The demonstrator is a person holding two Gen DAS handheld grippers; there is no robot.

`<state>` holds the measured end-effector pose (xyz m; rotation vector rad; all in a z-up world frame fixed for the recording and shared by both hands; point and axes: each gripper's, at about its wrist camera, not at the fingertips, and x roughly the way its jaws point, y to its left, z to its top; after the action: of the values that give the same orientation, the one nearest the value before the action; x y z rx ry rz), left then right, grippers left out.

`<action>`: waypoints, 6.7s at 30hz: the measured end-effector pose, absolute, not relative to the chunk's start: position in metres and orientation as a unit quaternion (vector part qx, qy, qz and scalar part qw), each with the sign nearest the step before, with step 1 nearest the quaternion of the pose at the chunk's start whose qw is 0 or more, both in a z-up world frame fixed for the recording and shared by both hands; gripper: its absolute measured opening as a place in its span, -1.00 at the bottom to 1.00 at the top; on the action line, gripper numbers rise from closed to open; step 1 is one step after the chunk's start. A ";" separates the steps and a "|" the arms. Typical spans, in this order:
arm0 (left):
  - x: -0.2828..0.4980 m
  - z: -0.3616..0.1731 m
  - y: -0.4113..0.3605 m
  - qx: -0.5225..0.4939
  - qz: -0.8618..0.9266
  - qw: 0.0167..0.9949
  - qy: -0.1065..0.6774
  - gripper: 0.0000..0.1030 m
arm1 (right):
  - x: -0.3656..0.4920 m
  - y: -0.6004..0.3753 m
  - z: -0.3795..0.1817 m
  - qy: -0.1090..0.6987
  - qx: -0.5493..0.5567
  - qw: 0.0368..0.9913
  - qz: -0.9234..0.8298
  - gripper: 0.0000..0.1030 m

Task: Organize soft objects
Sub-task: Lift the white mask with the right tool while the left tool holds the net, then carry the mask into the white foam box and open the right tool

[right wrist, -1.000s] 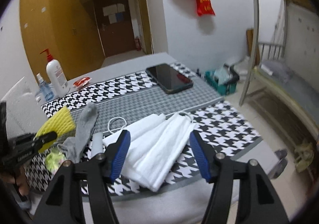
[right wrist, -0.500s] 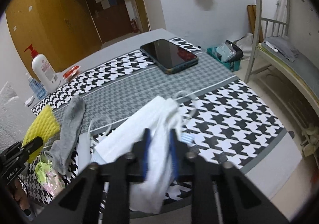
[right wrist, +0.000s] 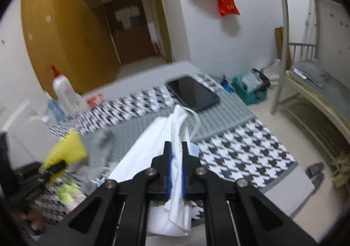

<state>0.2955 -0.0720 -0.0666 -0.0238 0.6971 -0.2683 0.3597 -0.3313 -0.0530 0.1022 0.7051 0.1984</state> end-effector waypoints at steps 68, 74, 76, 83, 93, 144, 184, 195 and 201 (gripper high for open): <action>0.268 -0.029 -0.078 0.001 -0.142 0.952 0.272 -0.63 | 0.335 -0.309 0.009 0.304 0.016 0.945 0.120 -0.87; 0.246 -0.004 -0.072 0.000 -0.137 0.960 0.243 -0.63 | 0.320 -0.305 0.018 0.286 0.022 0.949 0.131 -0.87; 0.237 0.004 -0.072 0.002 -0.133 0.963 0.233 -0.63 | 0.315 -0.303 0.021 0.279 0.026 0.950 0.139 -0.87; 0.208 0.025 -0.067 0.011 -0.118 0.971 0.208 -0.63 | 0.293 -0.291 0.030 0.258 0.028 0.951 0.167 -0.86; 0.176 0.044 -0.051 0.016 -0.088 0.978 0.187 -0.63 | 0.265 -0.270 0.041 0.229 0.031 0.952 0.202 -0.86; 0.094 0.068 0.083 -0.017 0.082 0.986 0.145 -0.63 | 0.227 -0.109 0.075 0.179 -0.018 0.917 0.357 -0.86; 0.112 0.053 0.133 -0.041 0.117 0.979 0.159 -0.63 | 0.285 -0.005 0.064 0.227 -0.065 0.888 0.394 -0.86; 0.114 0.052 0.135 -0.045 0.122 0.978 0.163 -0.63 | 0.282 0.000 0.059 0.220 -0.078 0.895 0.381 0.61; 0.116 0.052 0.137 -0.052 0.120 0.977 0.166 -0.63 | 0.266 -0.007 0.064 0.180 -0.089 0.899 0.390 0.91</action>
<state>0.1162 0.1372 0.0522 -0.1039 0.3346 0.2408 0.2656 -0.0065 0.0643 -0.1843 0.3731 0.8079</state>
